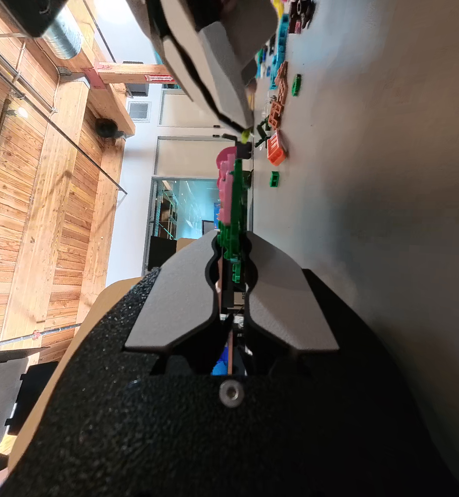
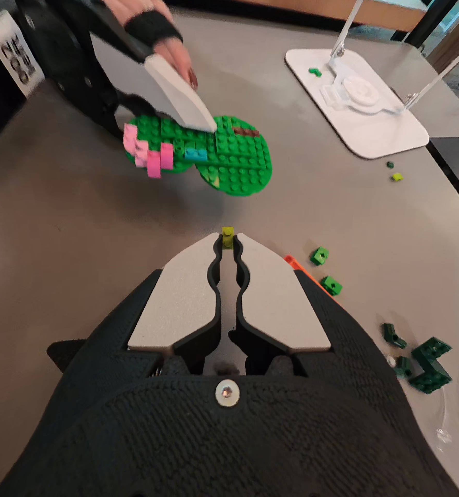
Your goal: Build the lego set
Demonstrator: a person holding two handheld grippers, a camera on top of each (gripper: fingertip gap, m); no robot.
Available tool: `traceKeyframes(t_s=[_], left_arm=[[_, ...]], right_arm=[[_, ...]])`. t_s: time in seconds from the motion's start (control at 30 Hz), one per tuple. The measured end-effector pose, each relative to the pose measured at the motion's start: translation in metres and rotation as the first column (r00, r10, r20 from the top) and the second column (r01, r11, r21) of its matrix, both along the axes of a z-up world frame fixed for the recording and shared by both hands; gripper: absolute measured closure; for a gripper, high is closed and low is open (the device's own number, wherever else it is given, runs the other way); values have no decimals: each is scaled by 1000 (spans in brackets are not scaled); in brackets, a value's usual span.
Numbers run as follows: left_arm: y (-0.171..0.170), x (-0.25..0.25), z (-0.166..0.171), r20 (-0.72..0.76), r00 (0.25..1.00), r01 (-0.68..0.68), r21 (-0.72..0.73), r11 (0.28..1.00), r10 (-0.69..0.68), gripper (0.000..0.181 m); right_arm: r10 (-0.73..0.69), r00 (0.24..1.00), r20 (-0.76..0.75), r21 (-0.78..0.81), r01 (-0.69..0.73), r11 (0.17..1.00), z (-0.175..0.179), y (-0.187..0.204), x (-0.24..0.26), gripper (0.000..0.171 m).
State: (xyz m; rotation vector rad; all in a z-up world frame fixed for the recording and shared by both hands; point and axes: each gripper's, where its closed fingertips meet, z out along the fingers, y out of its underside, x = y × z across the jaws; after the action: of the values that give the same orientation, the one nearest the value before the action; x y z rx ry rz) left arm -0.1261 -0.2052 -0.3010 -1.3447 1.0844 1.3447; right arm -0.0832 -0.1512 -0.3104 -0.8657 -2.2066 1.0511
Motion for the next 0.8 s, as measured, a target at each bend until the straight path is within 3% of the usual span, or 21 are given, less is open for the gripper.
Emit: traceKeyframes(t_s=[0.17, 0.47, 0.8], left_arm=[[0, 5, 3, -33, 999, 1, 16, 1000, 0, 168], [0, 8, 5, -45, 999, 1, 20, 1000, 0, 168], [1, 6, 4, -41, 999, -5, 18, 1000, 5, 168]], right_arm=[[33, 999, -21, -141, -36, 989, 29, -30, -7, 165], [148, 987, 63, -114, -140, 984, 35, -64, -11, 165], [162, 985, 52, -117, -155, 981, 39, -71, -12, 165]])
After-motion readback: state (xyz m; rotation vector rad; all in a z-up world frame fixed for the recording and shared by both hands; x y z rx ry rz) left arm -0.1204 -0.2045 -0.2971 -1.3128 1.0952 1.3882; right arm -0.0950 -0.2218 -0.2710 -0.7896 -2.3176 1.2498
